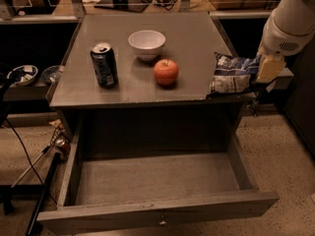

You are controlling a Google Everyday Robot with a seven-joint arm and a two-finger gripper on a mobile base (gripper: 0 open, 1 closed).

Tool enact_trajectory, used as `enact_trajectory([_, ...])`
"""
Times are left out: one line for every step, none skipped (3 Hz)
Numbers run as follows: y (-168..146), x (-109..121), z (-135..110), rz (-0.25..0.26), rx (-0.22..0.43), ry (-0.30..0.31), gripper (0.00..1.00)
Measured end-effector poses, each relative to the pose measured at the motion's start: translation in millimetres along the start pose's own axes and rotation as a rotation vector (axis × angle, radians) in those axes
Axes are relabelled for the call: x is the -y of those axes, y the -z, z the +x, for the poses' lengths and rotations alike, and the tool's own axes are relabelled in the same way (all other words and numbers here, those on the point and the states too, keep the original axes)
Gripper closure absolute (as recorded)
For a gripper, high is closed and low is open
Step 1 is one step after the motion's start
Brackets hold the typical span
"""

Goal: Pick blue chip bag from top drawer and place on counter

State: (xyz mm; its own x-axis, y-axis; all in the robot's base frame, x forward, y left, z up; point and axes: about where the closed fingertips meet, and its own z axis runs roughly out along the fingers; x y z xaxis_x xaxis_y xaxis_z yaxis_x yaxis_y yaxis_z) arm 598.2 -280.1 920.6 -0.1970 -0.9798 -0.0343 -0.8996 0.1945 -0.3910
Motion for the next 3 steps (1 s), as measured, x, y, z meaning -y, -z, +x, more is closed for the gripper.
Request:
enact_trajectory([6.9, 8.7, -0.2, 0.02, 0.011, -0.008, 1.0])
enact_trajectory([4.7, 12.5, 0.7, 0.017, 0.022, -0.016, 1.0])
enact_trajectory([-14.8, 31.0, 0.0, -0.007, 0.05, -0.042, 1.0])
